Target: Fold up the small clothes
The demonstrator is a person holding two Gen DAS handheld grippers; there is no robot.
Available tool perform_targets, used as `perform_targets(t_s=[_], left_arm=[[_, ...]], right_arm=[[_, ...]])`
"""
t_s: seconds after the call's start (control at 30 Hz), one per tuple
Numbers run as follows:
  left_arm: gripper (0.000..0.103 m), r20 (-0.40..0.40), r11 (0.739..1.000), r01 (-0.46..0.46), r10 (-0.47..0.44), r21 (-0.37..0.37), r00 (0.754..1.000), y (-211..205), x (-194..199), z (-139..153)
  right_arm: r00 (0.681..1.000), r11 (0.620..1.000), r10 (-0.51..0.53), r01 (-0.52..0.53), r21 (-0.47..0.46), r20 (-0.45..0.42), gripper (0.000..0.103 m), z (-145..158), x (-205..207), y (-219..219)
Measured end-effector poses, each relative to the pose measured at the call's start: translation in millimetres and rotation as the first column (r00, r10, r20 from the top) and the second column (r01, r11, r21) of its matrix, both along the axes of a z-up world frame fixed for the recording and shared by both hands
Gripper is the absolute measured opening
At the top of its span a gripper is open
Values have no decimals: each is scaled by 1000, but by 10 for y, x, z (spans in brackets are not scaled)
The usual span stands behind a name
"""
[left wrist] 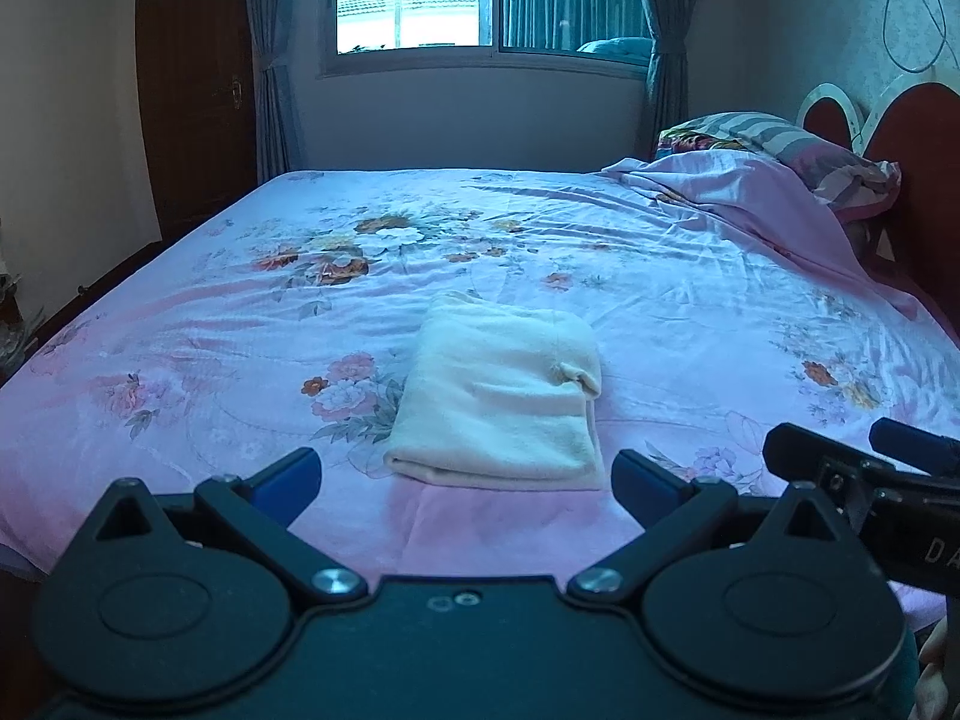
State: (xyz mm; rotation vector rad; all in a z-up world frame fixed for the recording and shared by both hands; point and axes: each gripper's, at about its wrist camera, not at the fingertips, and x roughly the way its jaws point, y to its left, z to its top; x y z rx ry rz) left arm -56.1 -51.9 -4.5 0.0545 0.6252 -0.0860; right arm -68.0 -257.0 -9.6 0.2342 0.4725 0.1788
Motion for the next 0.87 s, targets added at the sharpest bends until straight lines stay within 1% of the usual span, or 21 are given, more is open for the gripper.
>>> perform_targets(t_s=[0.3, 0.57, 0.7, 0.73, 0.8, 0.87], left_arm=[[101, -20, 1000, -8, 8, -3, 1000, 33, 64, -28], [101, -39, 1000, 3, -3, 12, 999, 21, 178, -101], [101, -37, 1000, 28, -28, 3, 999, 33, 246, -125], [100, -30, 999, 38, -38, 0, 999, 34, 253, -129], [98, -20, 998, 58, -58, -19, 998, 38, 279, -141], [99, -35, 997, 70, -71, -44, 997, 34, 339, -154]], right_arm=[[1000, 1000, 0, -1, -2, -9, 102, -23, 16, -14], [999, 1000, -6, 6, -14, -40, 102, -129, 81, 10], [999, 1000, -14, 12, -21, -51, 102, -163, 134, 16], [999, 1000, -17, 16, -23, -52, 102, -165, 150, 18], [999, 1000, -19, 18, -22, -51, 102, -168, 187, 25], [998, 999, -18, 16, -32, -55, 102, -177, 236, 43]])
